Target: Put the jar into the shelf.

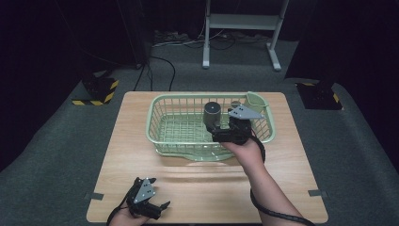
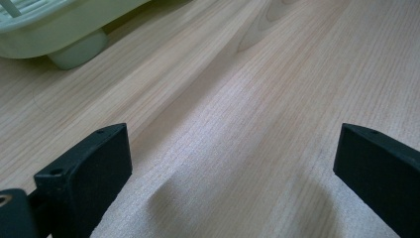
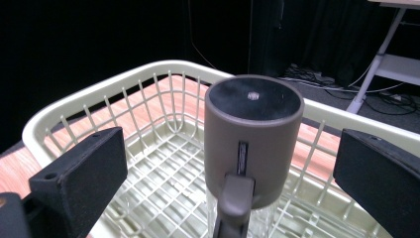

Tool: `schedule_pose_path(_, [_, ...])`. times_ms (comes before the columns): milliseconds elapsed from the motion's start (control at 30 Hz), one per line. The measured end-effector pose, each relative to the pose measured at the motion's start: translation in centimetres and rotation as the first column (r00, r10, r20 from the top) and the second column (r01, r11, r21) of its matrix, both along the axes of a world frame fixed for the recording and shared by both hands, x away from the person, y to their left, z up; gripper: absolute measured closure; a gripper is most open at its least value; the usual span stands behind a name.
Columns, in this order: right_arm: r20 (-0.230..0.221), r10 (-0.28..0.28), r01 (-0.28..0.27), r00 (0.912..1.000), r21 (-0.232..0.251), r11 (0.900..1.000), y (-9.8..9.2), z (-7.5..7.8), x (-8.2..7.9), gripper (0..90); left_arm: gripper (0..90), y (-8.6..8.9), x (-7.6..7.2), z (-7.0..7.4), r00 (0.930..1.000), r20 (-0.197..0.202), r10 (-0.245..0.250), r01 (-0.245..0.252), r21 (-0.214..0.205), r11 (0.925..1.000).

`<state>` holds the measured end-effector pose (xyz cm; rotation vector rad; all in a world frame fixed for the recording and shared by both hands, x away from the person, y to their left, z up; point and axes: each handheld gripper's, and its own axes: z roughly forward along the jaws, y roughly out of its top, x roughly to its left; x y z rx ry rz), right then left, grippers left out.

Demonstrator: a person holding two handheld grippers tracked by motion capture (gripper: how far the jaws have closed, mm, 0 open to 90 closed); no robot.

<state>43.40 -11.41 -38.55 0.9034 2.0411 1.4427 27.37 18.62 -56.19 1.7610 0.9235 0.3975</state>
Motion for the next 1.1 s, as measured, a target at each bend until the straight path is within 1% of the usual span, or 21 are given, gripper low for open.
schedule_pose_path(33, [0.006,-0.008,0.008,1.0000,-0.015,0.9999,0.0,-0.2,-0.2,0.0,1.9,0.0,0.0,0.0,1.0000,-0.001,-0.001,0.001,0.002,1.0000])
schedule_pose_path(67, [0.010,-0.009,0.009,0.9999,-0.019,0.9998,-0.2,-0.4,-0.5,0.0,1.9,0.0,0.0,0.0,1.0000,-0.001,0.001,-0.001,0.000,1.0000])
schedule_pose_path(200, [0.022,-0.012,0.013,0.9997,-0.015,0.9998,-0.6,-0.6,-1.1,0.0,1.9,0.0,0.0,0.0,1.0000,-0.001,0.000,0.000,0.001,1.0000])
schedule_pose_path(433, [0.034,-0.013,0.014,0.9993,-0.028,0.9995,-1.3,-1.0,-2.3,0.0,1.9,-0.1,0.0,0.0,1.0000,-0.001,-0.001,0.001,0.009,1.0000])
schedule_pose_path(500, [0.039,-0.010,0.011,0.9992,-0.027,0.9996,-1.6,-1.1,-2.7,0.0,1.9,-0.1,-0.1,0.0,1.0000,-0.001,0.002,-0.002,0.003,1.0000])
schedule_pose_path(567, [0.043,-0.012,0.013,0.9990,-0.023,0.9997,-1.9,-1.2,-3.2,0.0,1.9,-0.1,-0.1,0.0,1.0000,0.001,0.001,-0.001,0.006,1.0000])
schedule_pose_path(600, [0.043,-0.012,0.013,0.9990,-0.023,0.9997,-1.9,-1.2,-3.2,0.0,1.9,-0.1,-0.1,0.0,1.0000,0.001,0.001,-0.001,0.006,1.0000])
schedule_pose_path(733, [0.052,-0.009,0.011,0.9986,-0.036,0.9993,-2.5,-1.4,-4.4,0.0,1.9,-0.1,0.0,0.0,1.0000,0.001,-0.002,0.002,0.016,0.9999])
schedule_pose_path(767, [0.052,-0.009,0.011,0.9986,-0.036,0.9993,-2.5,-1.4,-4.4,0.0,1.9,-0.1,0.0,0.0,1.0000,0.000,-0.002,0.002,0.016,0.9999])
schedule_pose_path(800, [0.051,-0.009,0.011,0.9987,-0.045,0.9989,-2.7,-1.6,-4.8,0.0,1.9,-0.1,0.0,0.0,1.0000,0.000,0.000,0.000,0.015,0.9999])
schedule_pose_path(1000, [0.050,-0.007,0.010,0.9987,-0.053,0.9985,-3.1,-2.1,-5.8,0.0,1.9,-0.1,0.0,-0.1,1.0000,0.001,-0.001,0.001,0.018,0.9998])
schedule_pose_path(1033, [0.049,-0.008,0.011,0.9988,-0.068,0.9976,-3.2,-2.3,-6.0,0.0,1.9,-0.1,0.0,-0.1,1.0000,0.002,-0.001,0.001,0.018,0.9998])
schedule_pose_path(1100, [0.050,-0.011,0.015,0.9987,-0.076,0.9970,-3.3,-2.4,-6.2,0.0,1.9,-0.1,0.0,0.0,1.0000,0.002,0.002,-0.002,0.012,0.9999])
